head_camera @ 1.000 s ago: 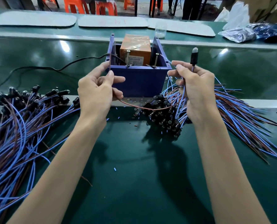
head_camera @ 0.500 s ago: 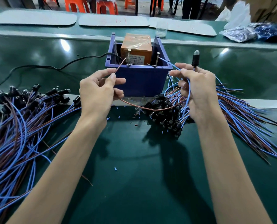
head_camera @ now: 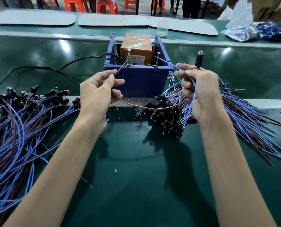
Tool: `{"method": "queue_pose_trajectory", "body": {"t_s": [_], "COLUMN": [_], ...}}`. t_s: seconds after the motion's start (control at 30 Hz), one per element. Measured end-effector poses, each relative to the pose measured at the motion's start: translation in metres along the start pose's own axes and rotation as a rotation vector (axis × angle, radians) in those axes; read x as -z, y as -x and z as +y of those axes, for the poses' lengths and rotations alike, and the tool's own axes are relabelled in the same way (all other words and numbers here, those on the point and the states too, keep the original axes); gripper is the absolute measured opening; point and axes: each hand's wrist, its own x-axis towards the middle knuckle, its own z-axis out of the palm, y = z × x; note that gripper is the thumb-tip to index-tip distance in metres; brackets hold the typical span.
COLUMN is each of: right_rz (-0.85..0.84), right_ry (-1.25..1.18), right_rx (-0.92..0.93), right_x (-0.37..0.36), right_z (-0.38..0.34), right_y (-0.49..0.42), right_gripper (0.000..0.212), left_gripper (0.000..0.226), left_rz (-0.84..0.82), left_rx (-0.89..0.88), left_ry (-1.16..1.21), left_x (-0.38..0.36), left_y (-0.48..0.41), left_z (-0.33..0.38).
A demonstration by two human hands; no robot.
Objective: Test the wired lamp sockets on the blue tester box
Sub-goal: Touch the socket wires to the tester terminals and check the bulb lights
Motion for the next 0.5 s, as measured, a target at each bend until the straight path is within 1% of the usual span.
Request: {"method": "queue_pose_trajectory", "body": {"t_s": [0.27,0.5], "right_rz": [-0.004,-0.005], "right_ry": [-0.043,-0.062], "right_rx": [-0.022,-0.039], "right_x": [0.0003,0.0018], "right_z": [0.0006,-0.0017], "right_y": [0.0000,-0.0007], "right_gripper": [0.031,0.032], "left_gripper": [0.025,0.025], "left_rz": [0.014,0.019], "left_rx": [0.007,0.012], "left_ry": [-0.006,-0.035], "left_x": [-0.0008,-0.0009], "left_y": [0.0013,0.0002], "left_z": [0.0012,0.0010]}}
